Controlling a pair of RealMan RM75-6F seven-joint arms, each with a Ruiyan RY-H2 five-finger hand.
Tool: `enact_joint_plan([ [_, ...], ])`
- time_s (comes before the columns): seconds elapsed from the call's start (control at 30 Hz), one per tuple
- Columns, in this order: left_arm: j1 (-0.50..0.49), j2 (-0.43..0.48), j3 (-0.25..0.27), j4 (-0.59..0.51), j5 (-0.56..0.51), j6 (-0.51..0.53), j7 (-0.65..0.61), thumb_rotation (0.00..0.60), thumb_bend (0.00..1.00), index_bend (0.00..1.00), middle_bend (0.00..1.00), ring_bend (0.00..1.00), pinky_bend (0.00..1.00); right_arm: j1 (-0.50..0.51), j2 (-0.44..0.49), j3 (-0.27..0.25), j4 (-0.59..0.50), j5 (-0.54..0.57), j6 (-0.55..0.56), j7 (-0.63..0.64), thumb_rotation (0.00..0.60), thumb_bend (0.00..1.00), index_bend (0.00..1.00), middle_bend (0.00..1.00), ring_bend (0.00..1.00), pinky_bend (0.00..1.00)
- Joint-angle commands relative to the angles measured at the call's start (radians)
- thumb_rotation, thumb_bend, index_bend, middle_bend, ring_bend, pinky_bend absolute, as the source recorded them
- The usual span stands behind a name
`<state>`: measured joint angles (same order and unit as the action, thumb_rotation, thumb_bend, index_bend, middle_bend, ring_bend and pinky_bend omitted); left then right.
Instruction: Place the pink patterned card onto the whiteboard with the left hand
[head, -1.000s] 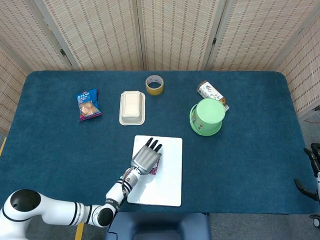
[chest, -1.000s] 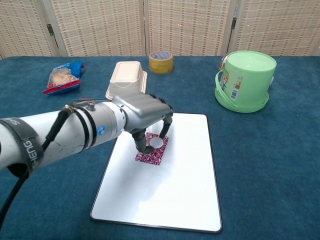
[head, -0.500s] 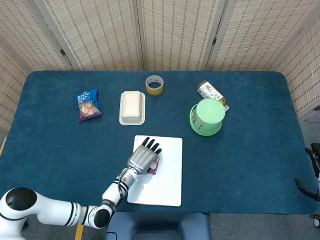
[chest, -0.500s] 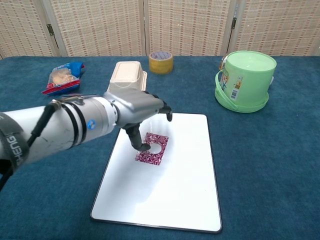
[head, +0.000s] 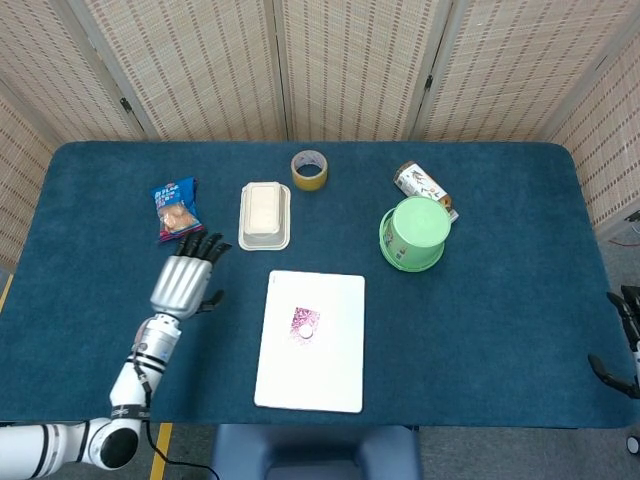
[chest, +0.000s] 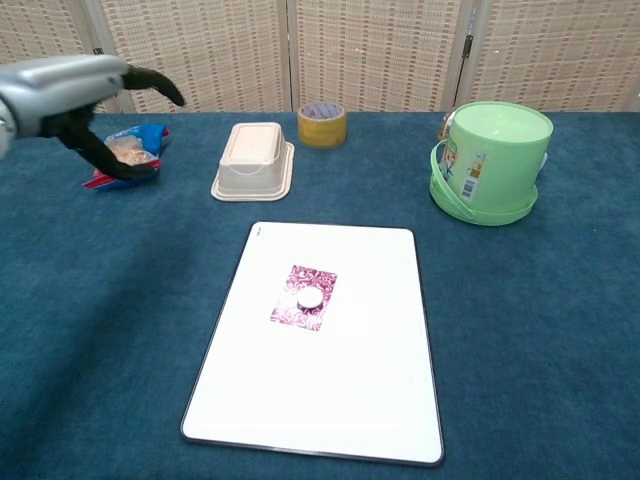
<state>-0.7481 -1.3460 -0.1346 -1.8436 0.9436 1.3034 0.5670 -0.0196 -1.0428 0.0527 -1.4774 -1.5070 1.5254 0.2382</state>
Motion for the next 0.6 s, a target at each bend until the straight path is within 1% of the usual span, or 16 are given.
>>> enact_joint_plan([
  [0.03,0.097,0.061,0.036,-0.002,0.086,0.093,-0.082,0.600,0.37,0.20,0.13,0.02,0.00,0.011,0.005,-0.003,0.001,-0.014,-0.011,0.033,0.600,0.31,0.07,0.06,0.08,0.00],
  [0.23,0.214,0.104,0.092,0.038,0.160,0.183,-0.144,0.600,0.37,0.21,0.13,0.03,0.00,0.030,0.020,-0.012,-0.003,-0.047,-0.027,0.085,0.600,0.31,0.07,0.06,0.08,0.00],
  [0.37,0.299,0.127,0.143,0.062,0.228,0.250,-0.167,0.600,0.37,0.20,0.13,0.03,0.00,0.039,0.021,-0.014,-0.004,-0.050,-0.036,0.100,0.600,0.31,0.07,0.06,0.08,0.00],
  [0.47,0.352,0.142,0.176,0.070,0.270,0.281,-0.182,0.600,0.37,0.20,0.13,0.03,0.00,0.043,0.018,-0.016,-0.003,-0.050,-0.043,0.102,0.600,0.31,0.07,0.06,0.08,0.00],
  [0.6,0.411,0.160,0.204,0.069,0.307,0.303,-0.215,0.600,0.37,0.20,0.13,0.03,0.00,0.041,0.007,-0.014,-0.008,-0.041,-0.037,0.086,0.600,0.31,0.07,0.06,0.08,0.00],
])
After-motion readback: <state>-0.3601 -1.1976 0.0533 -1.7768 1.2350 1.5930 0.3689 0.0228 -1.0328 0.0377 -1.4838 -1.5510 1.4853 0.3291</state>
